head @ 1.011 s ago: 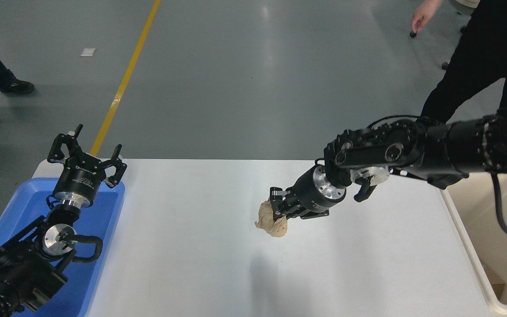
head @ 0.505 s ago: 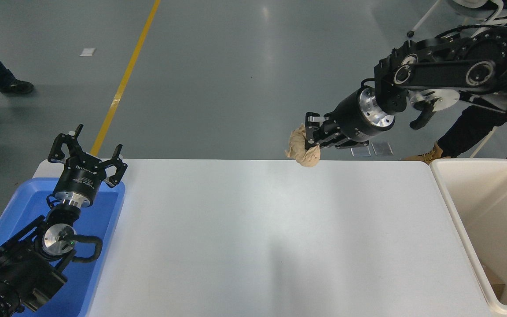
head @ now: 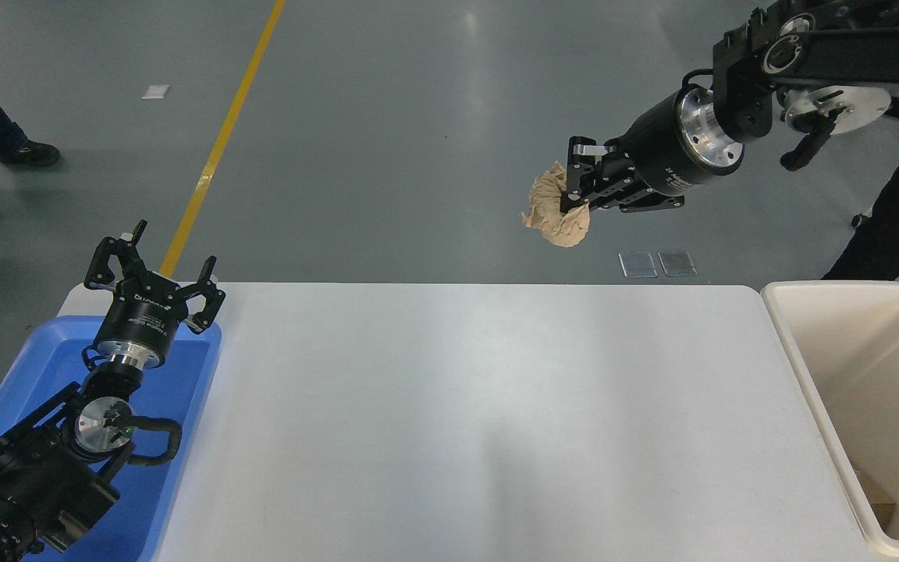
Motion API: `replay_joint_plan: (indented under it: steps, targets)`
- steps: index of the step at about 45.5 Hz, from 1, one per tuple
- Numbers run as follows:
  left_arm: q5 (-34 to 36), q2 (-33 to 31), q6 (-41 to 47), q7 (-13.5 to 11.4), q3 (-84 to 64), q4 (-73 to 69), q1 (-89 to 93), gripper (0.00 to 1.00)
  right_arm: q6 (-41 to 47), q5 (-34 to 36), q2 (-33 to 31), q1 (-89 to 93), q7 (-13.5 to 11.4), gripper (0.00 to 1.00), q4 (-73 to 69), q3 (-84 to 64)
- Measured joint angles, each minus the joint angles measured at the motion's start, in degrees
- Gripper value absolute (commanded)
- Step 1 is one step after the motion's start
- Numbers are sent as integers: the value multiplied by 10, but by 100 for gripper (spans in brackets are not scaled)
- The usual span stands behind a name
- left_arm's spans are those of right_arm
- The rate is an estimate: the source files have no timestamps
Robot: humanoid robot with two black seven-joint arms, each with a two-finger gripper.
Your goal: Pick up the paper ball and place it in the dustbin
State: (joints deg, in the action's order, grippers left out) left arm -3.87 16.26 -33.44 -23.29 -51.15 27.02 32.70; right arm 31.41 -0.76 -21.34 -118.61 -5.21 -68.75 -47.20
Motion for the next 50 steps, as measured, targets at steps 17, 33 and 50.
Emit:
replay_joint_plan:
  steps: [17,33,50]
  targets:
    - [0,0,0,0,0,0,0,99,-11,-37,-34,71,-1,0,112,-25]
    - [0,0,-1,0,0,0,0,99,-67,-42,-98,224,-2,0,297,-35]
    - [0,0,0,0,0,0,0,99,-227,-37,-142,388,-3,0,375,-35]
